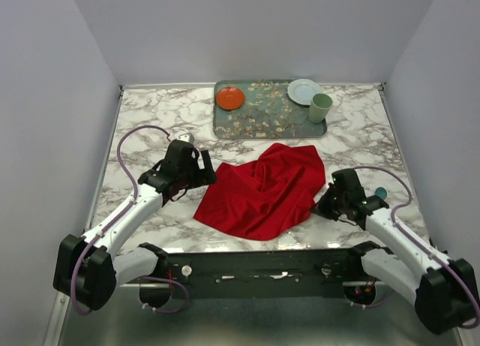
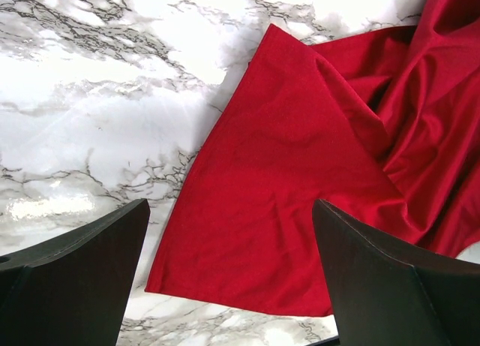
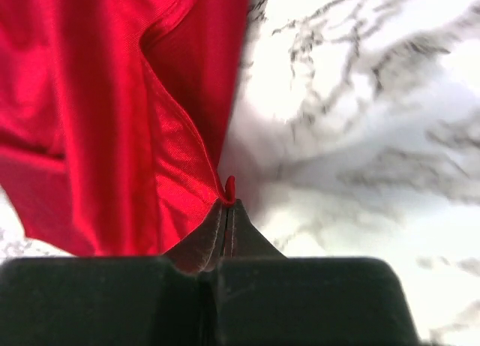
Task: Fold the napkin, place the utensils inside, and roll it up
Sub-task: Flatten the napkin out
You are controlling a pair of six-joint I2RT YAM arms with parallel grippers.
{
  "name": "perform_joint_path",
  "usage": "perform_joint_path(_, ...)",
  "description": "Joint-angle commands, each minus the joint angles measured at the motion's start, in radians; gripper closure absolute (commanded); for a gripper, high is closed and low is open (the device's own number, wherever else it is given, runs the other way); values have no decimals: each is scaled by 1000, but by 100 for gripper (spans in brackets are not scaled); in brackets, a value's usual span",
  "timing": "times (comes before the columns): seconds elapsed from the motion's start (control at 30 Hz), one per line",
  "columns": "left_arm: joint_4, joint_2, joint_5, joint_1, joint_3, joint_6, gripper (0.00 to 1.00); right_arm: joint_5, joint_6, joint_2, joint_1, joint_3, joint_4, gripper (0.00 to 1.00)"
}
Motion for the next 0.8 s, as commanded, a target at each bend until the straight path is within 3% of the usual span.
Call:
perform_joint_path(0.0,24,-9,13,20,-4,24,1,105,4,-267,2,66,-307,99)
perform_joint_path(0.1,41,15,36,29,-2,26,1,116,-7,-415,2,115,-394,99)
perform_joint_path(0.3,40,96,62,39,33,32,1,89,27,-537,2,124,-568,99)
perform_joint_path(0.37,27,130,71,39,44,26,1,42,-10,-592,2,112,-553,91)
perform_joint_path(0.5,-2,181,96,37,28,-6,1,67,21,-623,2,134,-585,92)
perform_joint_path(0.6,-74,152,-21,-7,-13,-51,6,75,15,-595,2,141,-588,92)
perform_joint_path(0.67,-123,69,-164,-71,-39,-127,19,75,9,-586,2,137,-574,92)
perform_joint_path(0.77,-196,-11,-301,-163,-85,-236,27,75,1,-572,2,126,-544,92)
